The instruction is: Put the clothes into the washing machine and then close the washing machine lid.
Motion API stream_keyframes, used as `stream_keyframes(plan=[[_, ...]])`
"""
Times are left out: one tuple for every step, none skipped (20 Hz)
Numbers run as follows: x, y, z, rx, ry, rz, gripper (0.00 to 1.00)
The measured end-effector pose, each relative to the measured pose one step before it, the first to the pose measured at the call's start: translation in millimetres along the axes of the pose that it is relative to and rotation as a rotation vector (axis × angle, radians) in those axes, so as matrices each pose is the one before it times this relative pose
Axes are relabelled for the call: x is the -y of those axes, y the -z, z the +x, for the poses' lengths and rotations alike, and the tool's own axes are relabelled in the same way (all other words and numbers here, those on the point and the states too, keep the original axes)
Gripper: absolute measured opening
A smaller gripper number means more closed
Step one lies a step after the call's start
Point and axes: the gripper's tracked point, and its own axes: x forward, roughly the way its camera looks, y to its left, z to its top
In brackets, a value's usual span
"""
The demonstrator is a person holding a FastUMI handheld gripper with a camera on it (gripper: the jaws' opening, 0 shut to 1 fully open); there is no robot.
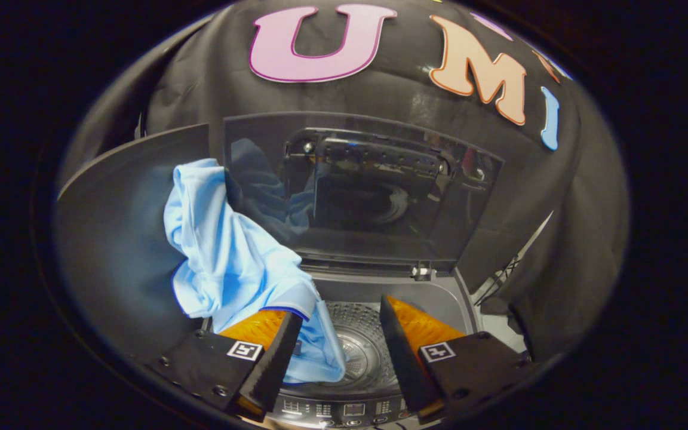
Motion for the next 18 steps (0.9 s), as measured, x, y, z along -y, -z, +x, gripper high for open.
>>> stream_keyframes(plan=[[1.82,5.14,0.52,-0.01421,0.00771,-0.00798,0.73],[1.33,5.64,0.47,-0.01544,0.00291,-0.00876,0.78],[-0.12,5.35,2.14,-0.01336,0.00141,-0.00805,0.84],[1.61,4.72,1.07,-0.0131,0.00262,-0.0094,0.88],[1.02,3.76,0.77,-0.01022,0.00071,-0.00624,0.92],[1.74,3.65,0.97,-0.01058,0.00203,-0.00536,0.94],[0.37,5.41,-0.36,-0.01142,-0.00109,-0.00547,0.96],[1.02,4.67,0.37,-0.00834,-0.00262,-0.00415,0.96],[0.64,6.1,0.34,-0.01339,-0.00425,-0.00572,0.96],[-0.03,6.27,0.73,-0.01302,-0.00462,-0.00656,0.96],[0.03,6.76,-0.42,-0.01415,-0.00588,-0.00859,0.96],[-0.43,8.28,0.21,-0.01969,-0.00864,-0.01284,0.96],[-1.12,6.43,-0.1,-0.01723,-0.00913,-0.01388,0.96],[-1.16,8.57,-1.58,-0.01762,-0.01266,-0.01691,0.96],[-0.73,9.6,-0.98,-0.01876,-0.00977,-0.01654,0.96],[0.52,6.95,-1.06,-0.01315,-0.00672,-0.01103,0.96],[-0.2,6.27,-1.25,-0.01029,-0.00778,-0.00417,0.96],[-0.4,5.61,-1.89,-0.00986,-0.00966,0.00429,0.97]])
